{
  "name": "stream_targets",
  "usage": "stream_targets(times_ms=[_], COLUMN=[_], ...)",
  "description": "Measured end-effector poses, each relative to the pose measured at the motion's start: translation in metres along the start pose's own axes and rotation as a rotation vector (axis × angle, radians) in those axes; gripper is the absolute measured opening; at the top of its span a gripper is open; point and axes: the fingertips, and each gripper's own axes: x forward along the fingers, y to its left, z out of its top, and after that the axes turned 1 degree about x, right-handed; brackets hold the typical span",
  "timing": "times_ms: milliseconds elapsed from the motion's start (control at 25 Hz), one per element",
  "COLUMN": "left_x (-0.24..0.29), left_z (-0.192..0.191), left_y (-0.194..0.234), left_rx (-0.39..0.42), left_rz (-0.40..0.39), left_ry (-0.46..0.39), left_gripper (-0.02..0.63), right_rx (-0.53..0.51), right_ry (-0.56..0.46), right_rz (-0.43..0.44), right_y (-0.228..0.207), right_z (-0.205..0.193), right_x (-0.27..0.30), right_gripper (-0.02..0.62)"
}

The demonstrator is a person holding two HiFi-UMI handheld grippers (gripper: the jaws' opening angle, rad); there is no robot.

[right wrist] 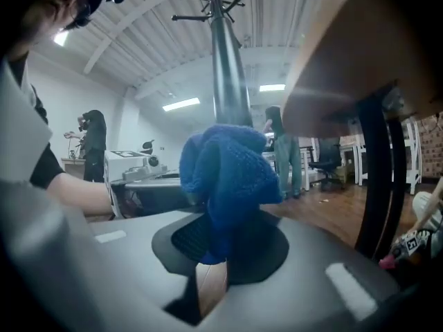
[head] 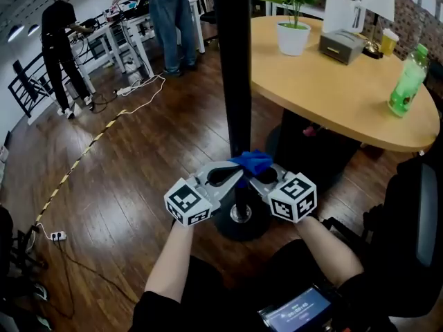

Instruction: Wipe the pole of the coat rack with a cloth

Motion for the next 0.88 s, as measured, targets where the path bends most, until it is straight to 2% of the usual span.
stream_targets(times_ms=[200,360,560,720,880], left_x=[-0.003,-0.008,-0.012,-0.019,-0.021], left_z=[-0.101,-0.184,-0.273,-0.322,-0.340], left_y=[-0.013,-0.021,-0.029,-0.033,-0.048], left_rx=[-0.028,-0.080,-0.127,-0.163,-0.227], left_rz=[-0.010,-0.009,-0.034,-0.023,-0.005], left_ry=[0.139,0.263,0.447,0.576,0.585], left_gripper=[0.005,0.005,0.005,0.005,0.005], right_rx=[0.035,0.045,0.061,0.117,0.149], right_ry=[0.148,0.284,0.440,0.570,0.708], right_rz=[-0.027,-0.073,-0.059,-0.080,-0.141], right_y=[-0.010,-0.017,-0.019,-0.024,-0.036], right_z=[-0.098,-0.173,-0.259,-0.322,-0.378], right_x=[0.018,0.032,0.051,0.064,0.063], right_gripper=[0.052,0.052,0.052,0.052,0.052])
